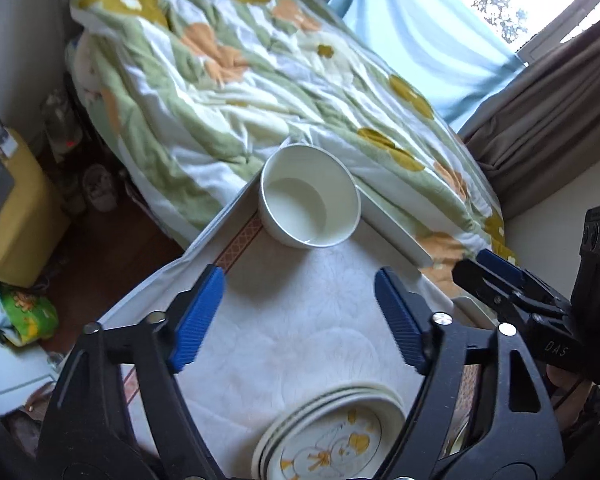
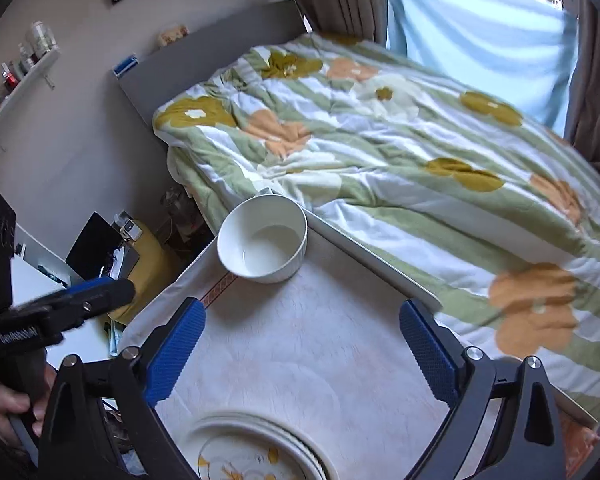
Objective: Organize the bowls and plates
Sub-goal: 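Close both tools on the white ramekin bowl rim and lift it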
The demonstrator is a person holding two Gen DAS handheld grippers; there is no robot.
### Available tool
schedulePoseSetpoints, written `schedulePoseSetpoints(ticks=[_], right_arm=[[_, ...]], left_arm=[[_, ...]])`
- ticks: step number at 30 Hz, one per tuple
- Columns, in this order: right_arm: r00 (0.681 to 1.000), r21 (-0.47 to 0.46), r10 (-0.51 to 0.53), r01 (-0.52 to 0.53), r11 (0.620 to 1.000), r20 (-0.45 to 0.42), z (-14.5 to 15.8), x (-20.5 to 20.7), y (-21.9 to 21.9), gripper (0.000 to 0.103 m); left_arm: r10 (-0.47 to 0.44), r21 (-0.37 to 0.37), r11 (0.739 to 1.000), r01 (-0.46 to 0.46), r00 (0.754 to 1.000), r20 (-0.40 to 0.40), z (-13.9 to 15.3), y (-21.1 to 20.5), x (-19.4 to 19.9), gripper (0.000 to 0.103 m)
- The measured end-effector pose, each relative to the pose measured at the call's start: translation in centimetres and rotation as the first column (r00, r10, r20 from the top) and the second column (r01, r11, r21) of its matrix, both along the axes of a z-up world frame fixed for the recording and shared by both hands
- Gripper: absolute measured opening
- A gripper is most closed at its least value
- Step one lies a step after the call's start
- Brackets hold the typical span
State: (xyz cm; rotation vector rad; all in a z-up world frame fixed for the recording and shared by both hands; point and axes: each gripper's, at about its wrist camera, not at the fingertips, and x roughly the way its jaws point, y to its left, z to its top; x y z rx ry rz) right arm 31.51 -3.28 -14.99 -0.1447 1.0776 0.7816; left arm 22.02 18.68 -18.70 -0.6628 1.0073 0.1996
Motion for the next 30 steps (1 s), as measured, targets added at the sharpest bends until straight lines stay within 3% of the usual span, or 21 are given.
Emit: schedulePoseSetpoints(ticks=[5,11,16,21,23,30], right_arm=[[0.997,-0.042,0.023,-0.026,0.999,-0.079,-4.0,3.6,4.0,0.065],[0.985,-0.047,-0.012,0.004,0.999,-0.172,-8.4,6.3,6.5,0.05],[0.978,-0.044,-0.015,0.007,0.999,-0.208,-9.9,7.0,7.4,0.036],[0.975,-0.049,-0.013,0.002,0.999,-0.223,-10.8,7.2,8.1,0.031],[0.971,-0.043,-0.012,0.002,0.999,-0.241,-11.3,7.3,8.2,0.018],[0.972,-0.029,-0.028,0.021,0.999,-0.234,-11.2,6.9,8.2,0.016]], left_arm=[[0.003,-0.074,0.997,-0.006,0.999,-0.042,-4.7,2.0,4.2,0.052],[-0.03,-0.081,0.996,0.024,0.997,-0.072,-8.0,3.2,7.8,0.04],[-0.047,-0.077,0.996,0.041,0.996,-0.073,-9.0,3.8,8.9,0.03],[-0.058,-0.073,0.996,0.052,0.995,-0.079,-9.9,4.3,9.0,0.019],[-0.062,-0.075,0.996,0.057,0.996,-0.069,-9.9,4.3,8.9,0.019],[-0.107,-0.014,0.994,0.107,0.992,-0.067,-9.3,3.8,8.9,0.019]])
